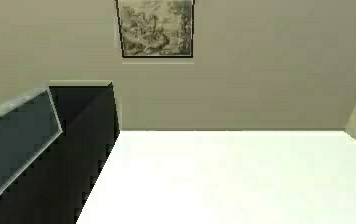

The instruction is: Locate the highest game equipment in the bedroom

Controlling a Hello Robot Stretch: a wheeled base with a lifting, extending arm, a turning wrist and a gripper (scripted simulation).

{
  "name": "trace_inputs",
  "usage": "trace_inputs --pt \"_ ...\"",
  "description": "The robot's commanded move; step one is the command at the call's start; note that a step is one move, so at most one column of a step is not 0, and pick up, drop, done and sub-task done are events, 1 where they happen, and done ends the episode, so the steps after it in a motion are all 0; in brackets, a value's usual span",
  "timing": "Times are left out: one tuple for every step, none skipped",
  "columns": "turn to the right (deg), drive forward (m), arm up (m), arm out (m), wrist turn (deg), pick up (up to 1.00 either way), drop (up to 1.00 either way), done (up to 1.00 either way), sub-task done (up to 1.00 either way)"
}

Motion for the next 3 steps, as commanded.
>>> trace_inputs --pt "45.0 0.0 0.0 0.0 0.0 0.0 0.0 0.0 0.0" --pt "45.0 0.0 0.0 0.0 0.0 0.0 0.0 0.0 0.0" --pt "24.0 0.0 0.0 0.0 0.0 0.0 0.0 0.0 0.0"
